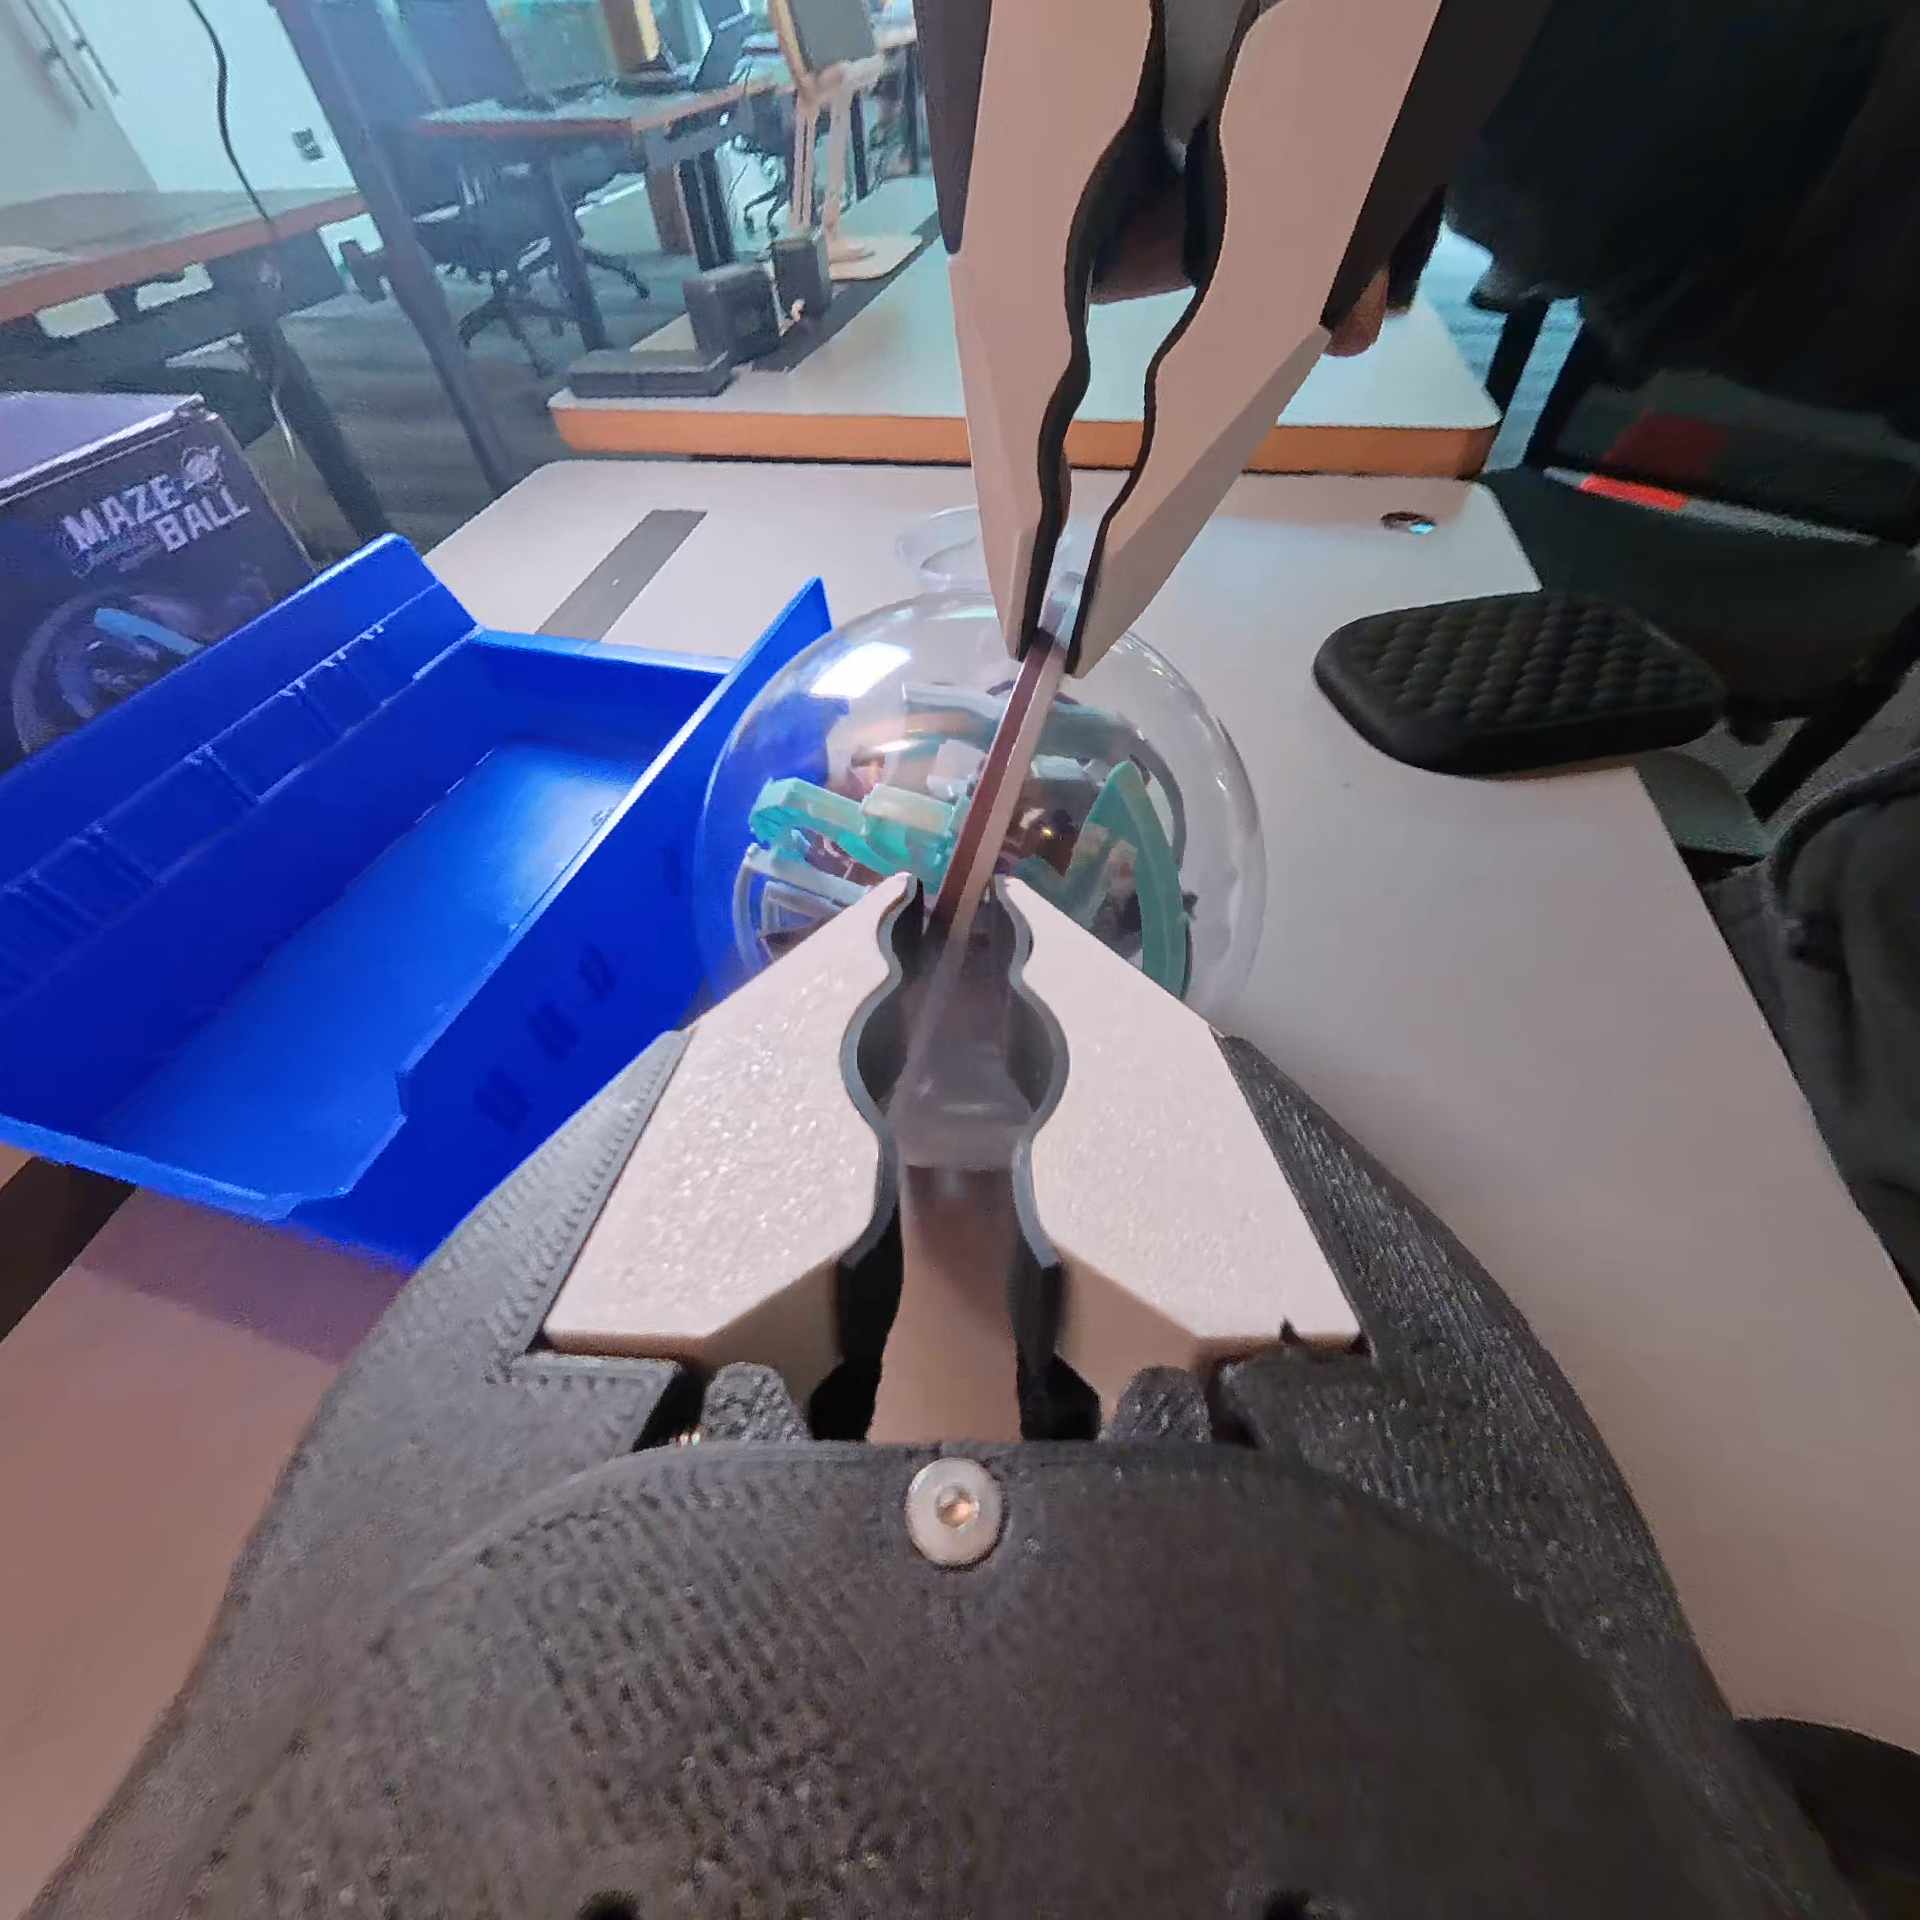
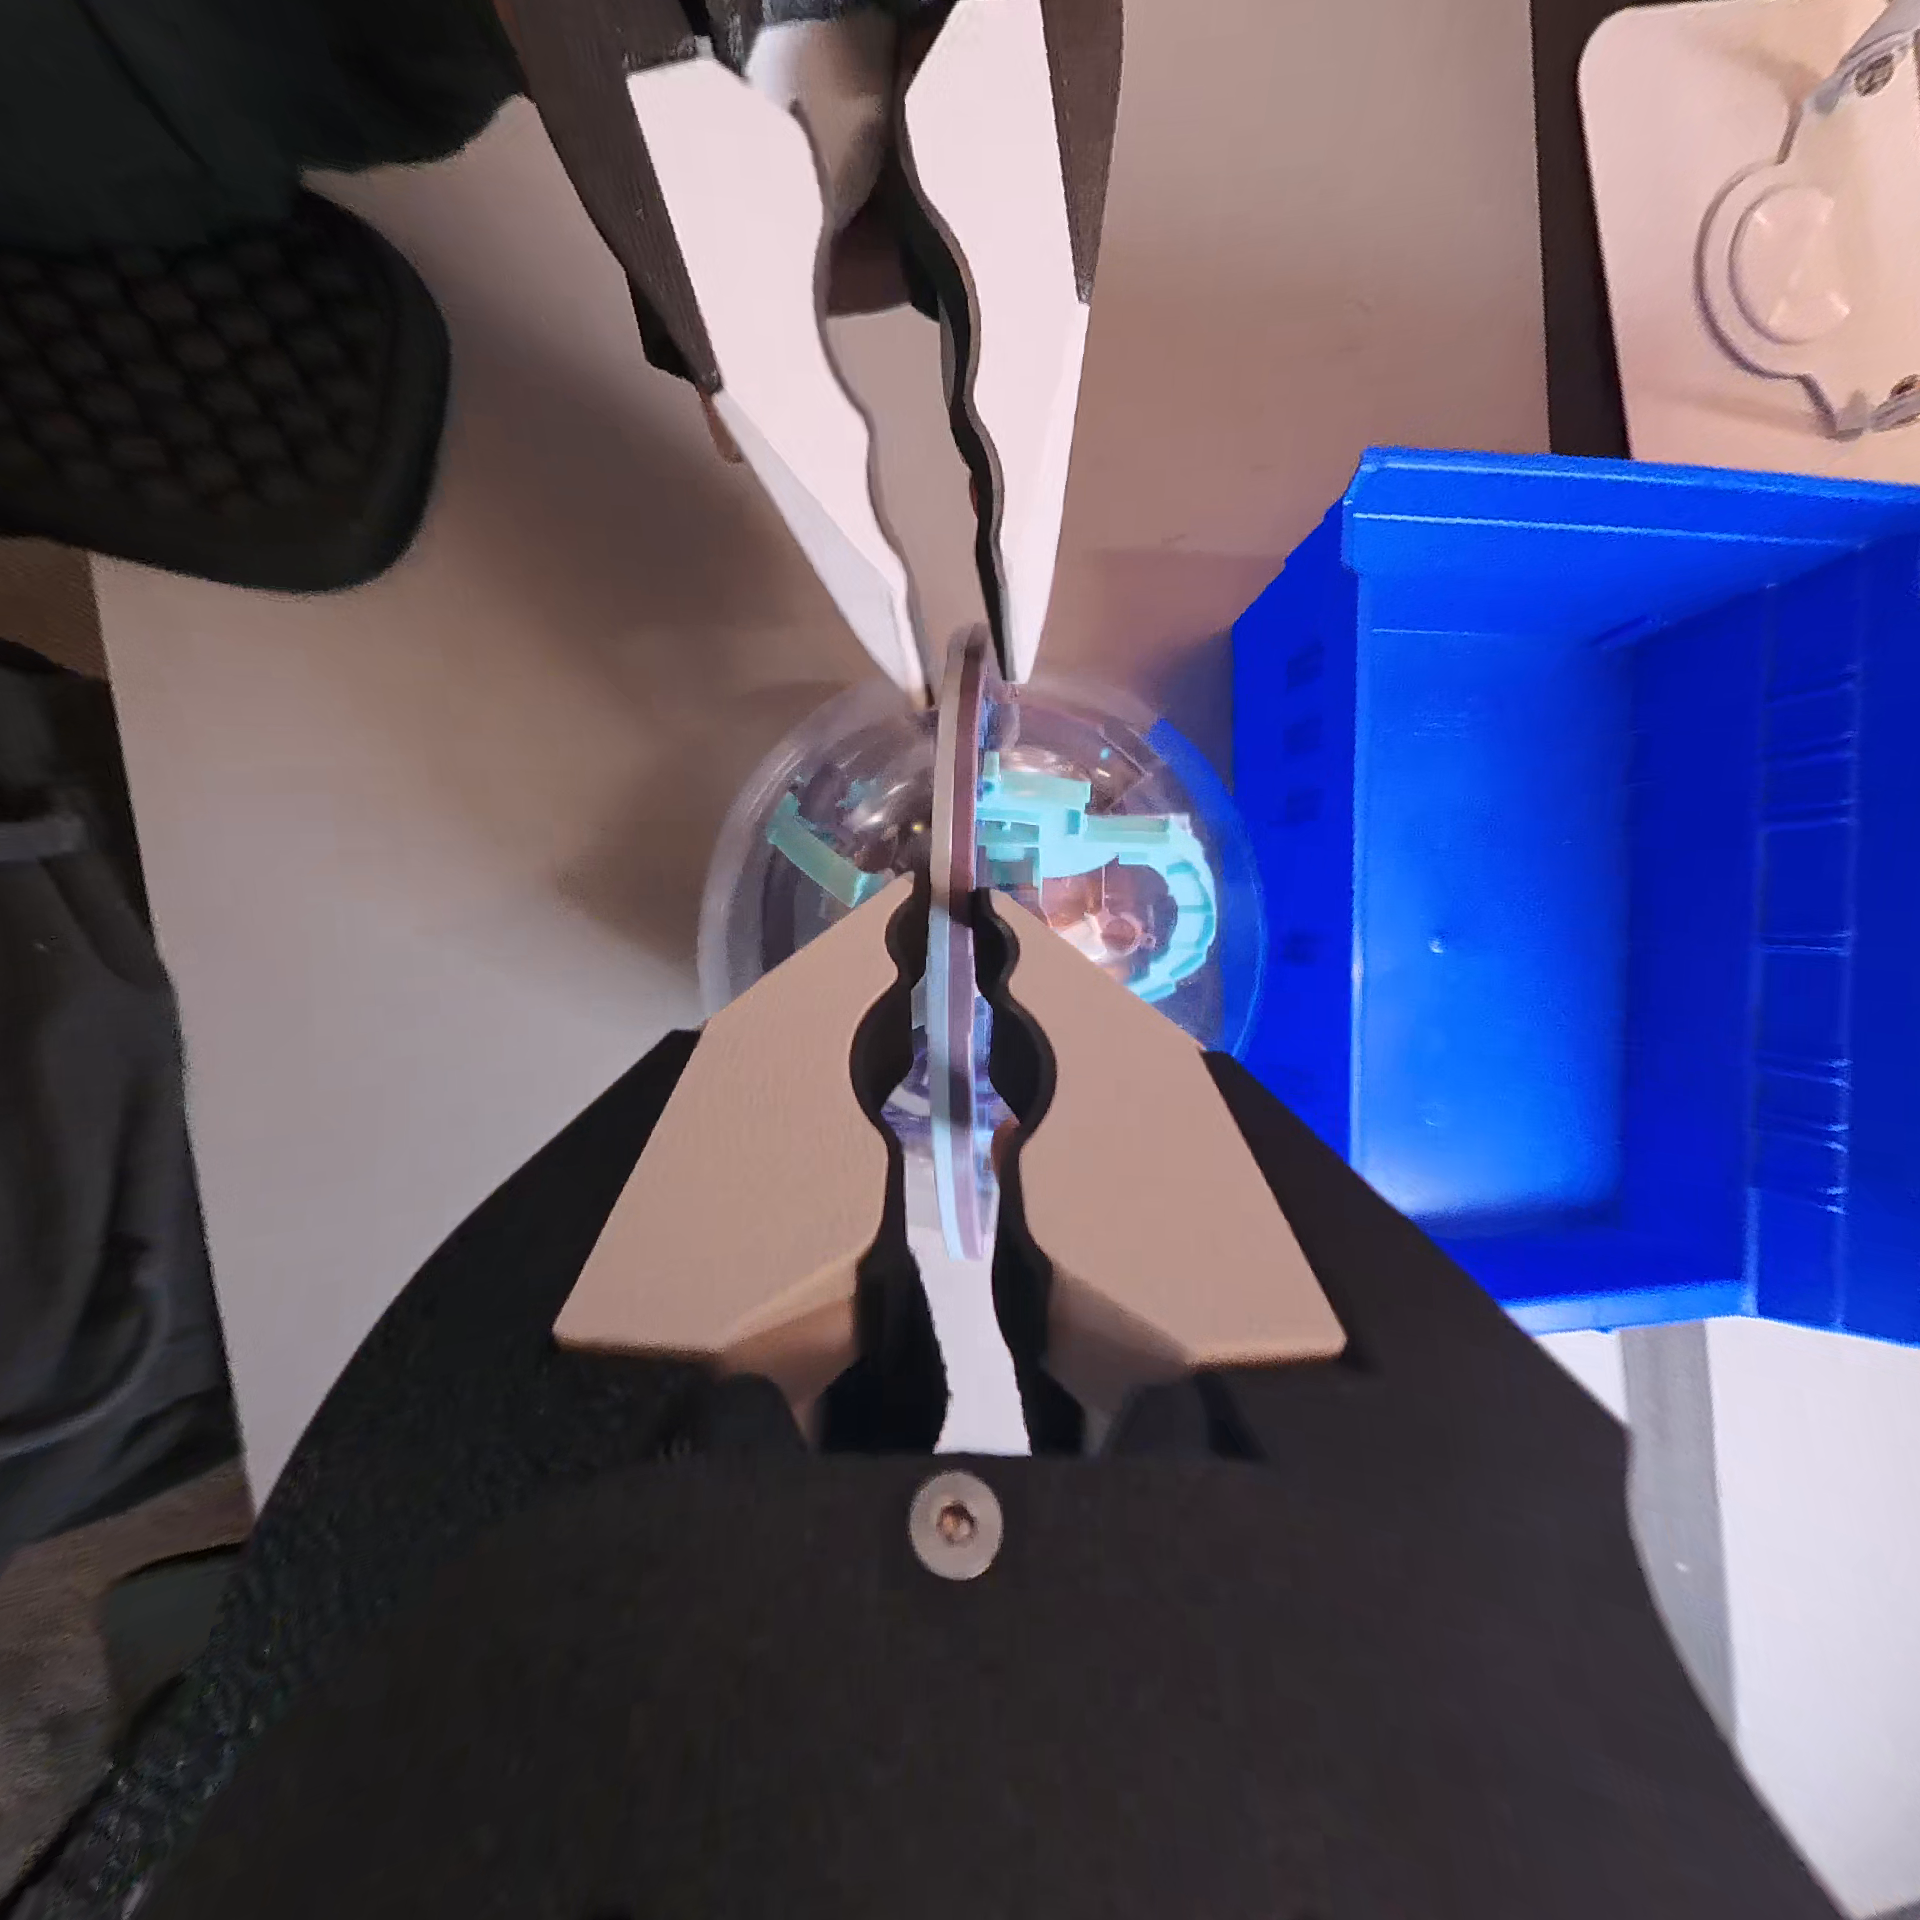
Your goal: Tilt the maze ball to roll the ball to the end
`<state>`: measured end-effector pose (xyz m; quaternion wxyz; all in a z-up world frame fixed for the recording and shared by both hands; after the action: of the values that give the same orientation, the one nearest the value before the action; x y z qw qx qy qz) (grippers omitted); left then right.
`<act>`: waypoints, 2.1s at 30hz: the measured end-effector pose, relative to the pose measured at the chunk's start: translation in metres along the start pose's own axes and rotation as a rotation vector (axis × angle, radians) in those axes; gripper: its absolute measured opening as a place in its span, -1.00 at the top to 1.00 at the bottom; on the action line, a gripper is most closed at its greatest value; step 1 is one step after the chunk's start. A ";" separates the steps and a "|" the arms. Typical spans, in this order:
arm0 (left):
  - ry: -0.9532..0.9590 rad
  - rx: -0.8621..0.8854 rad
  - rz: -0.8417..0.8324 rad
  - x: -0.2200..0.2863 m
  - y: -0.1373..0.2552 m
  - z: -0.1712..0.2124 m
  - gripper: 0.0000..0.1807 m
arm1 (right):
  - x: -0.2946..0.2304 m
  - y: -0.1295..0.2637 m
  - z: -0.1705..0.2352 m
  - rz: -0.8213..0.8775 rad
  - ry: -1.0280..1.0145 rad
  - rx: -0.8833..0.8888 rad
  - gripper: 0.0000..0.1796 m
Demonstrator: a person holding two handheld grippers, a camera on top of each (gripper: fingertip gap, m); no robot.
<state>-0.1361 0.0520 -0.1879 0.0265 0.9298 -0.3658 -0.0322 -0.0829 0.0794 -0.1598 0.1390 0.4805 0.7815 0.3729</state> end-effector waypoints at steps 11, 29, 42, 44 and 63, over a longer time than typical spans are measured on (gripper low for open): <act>0.032 0.117 0.177 0.020 0.012 -0.004 0.61 | -0.013 -0.010 -0.017 -0.063 -0.160 0.026 0.94; 0.050 0.141 0.188 0.015 0.014 -0.001 0.70 | -0.010 -0.013 -0.019 -0.034 -0.116 0.077 0.94; 0.057 0.159 0.173 0.012 0.015 0.001 0.84 | -0.005 -0.014 -0.019 -0.018 -0.090 0.095 0.93; 0.042 0.157 0.166 0.012 0.015 0.000 0.93 | -0.006 -0.014 -0.019 -0.017 -0.081 0.101 0.93; 0.019 0.164 0.163 0.012 0.017 0.003 0.93 | 0.008 0.030 0.073 0.067 0.090 0.438 0.56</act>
<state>-0.1388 0.0317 -0.1898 -0.0438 0.8963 -0.4412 0.0089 -0.0256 0.1270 -0.1866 -0.0160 0.5081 0.8327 0.2197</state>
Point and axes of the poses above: each gripper's, where its closed fingertips meet, y back along the fingers, z out of its underside, x = y × z across the jaws, the point moved 2 cm from there along y, back along the fingers, and after that the axes turned 13 degrees about x, right-handed, at the moved point
